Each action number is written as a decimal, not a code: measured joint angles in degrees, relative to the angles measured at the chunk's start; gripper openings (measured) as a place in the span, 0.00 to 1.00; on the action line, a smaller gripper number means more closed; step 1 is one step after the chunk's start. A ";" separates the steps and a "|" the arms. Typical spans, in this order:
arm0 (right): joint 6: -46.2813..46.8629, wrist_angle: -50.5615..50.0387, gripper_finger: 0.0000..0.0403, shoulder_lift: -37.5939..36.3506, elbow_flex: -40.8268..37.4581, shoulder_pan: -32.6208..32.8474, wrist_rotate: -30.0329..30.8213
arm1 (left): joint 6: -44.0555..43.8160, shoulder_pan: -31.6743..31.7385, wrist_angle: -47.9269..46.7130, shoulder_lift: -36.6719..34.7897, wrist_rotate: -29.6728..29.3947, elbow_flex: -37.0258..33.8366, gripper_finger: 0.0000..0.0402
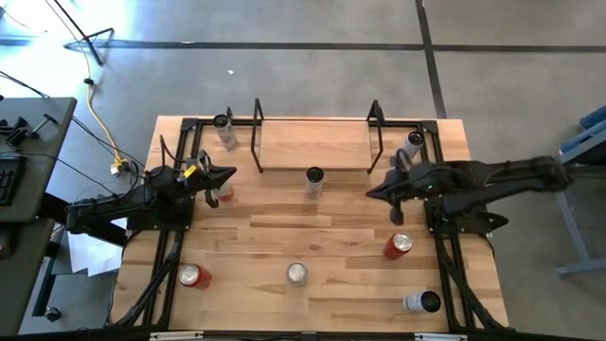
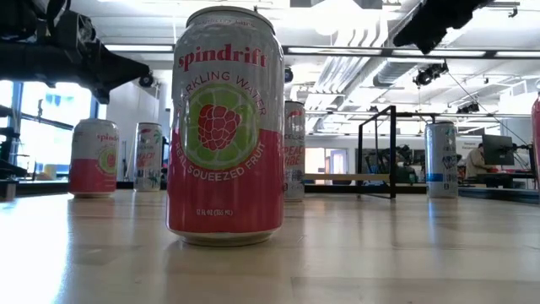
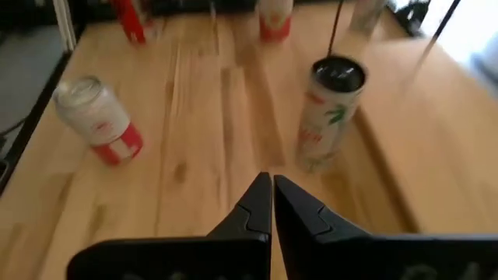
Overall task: Place canned beverage on shelf
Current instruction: Put the bottom white and red soda can on the shelf
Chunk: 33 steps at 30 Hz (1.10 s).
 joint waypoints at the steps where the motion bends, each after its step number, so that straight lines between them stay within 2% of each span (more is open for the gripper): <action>1: 1.15 -1.56 0.00 2.33 1.97 1.22 1.04 | 0.01 0.00 -0.31 0.01 0.00 0.00 0.01; 4: 3.92 -4.65 0.00 9.18 7.69 3.61 6.30 | 1.27 0.02 -0.55 0.01 -0.04 0.00 0.01; 7: 4.99 -7.77 0.04 16.07 14.14 3.26 11.11 | 3.28 0.02 0.46 0.01 -0.18 0.00 0.01; 10: 5.31 -11.25 0.13 23.37 21.67 -0.59 8.11 | 4.02 0.02 0.77 0.01 -0.95 0.00 0.01; 15: -0.90 -17.79 0.36 35.66 35.72 -7.43 3.19 | 4.04 0.02 0.67 0.01 -2.58 0.00 0.01; 21: -7.45 -33.38 0.65 51.04 55.35 -12.48 0.84 | 0.41 0.02 -3.88 0.01 -2.37 0.00 0.01; 24: -13.83 -41.15 0.75 58.59 64.40 -13.17 0.26 | 0.26 0.02 -5.25 0.16 -2.27 0.00 0.01; 29: -24.49 -51.23 0.79 69.10 78.14 -13.15 0.26 | 3.56 0.02 -5.01 0.23 -2.29 0.00 0.01; 33: -30.28 -55.30 0.79 74.73 85.67 -13.21 0.26 | 4.87 0.02 -4.13 0.23 -2.29 0.00 0.01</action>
